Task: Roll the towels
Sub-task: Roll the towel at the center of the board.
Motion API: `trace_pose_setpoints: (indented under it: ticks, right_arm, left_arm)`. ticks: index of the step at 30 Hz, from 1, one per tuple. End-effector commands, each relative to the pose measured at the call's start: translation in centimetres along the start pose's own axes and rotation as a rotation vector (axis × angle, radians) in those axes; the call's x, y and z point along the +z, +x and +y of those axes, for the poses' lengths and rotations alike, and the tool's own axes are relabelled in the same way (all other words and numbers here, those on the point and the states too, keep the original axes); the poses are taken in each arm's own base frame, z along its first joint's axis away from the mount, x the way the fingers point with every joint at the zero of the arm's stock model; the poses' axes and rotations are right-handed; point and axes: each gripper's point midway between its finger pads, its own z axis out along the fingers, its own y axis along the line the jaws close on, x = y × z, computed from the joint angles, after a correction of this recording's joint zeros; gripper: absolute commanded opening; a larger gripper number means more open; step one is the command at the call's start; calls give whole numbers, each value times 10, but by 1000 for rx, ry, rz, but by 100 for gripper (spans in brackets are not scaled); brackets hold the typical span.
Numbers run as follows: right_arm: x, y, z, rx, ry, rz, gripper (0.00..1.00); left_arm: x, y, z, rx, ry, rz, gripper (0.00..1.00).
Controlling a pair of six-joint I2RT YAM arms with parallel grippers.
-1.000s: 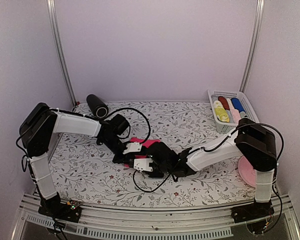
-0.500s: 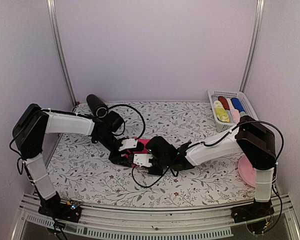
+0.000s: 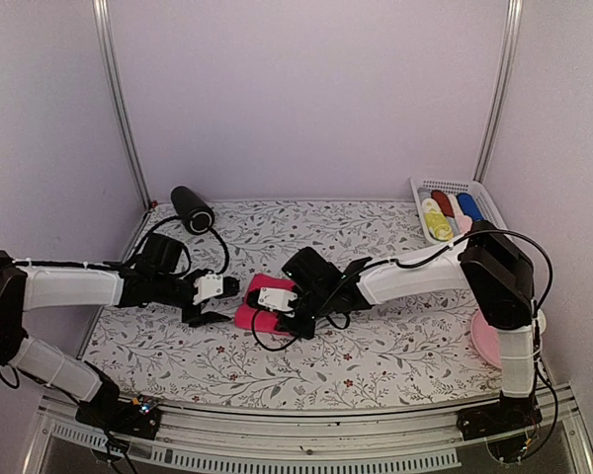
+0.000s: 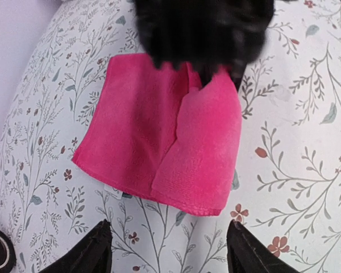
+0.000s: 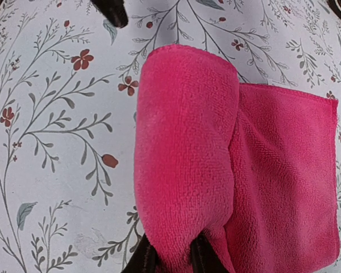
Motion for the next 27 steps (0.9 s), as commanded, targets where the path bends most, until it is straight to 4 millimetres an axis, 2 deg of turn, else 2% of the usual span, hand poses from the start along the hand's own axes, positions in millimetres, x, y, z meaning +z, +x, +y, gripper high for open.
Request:
trace_pose_setpoints:
  ticks: [1, 5, 9, 16, 27]
  right_arm:
    - [9, 25, 37, 136, -224, 103, 16]
    - [10, 23, 39, 228, -295, 122, 16]
    - [17, 25, 46, 328, -388, 156, 16]
    - [13, 18, 58, 441, -548, 130, 16]
    - [13, 19, 62, 478, -602, 126, 16]
  left_arm:
    - [-8, -4, -10, 165, -82, -101, 68]
    - [-14, -2, -33, 273, -100, -143, 67]
    - [-13, -6, -44, 323, -116, -148, 67]
    - [8, -8, -65, 425, -133, -97, 65]
    - [26, -17, -67, 515, -196, -73, 61]
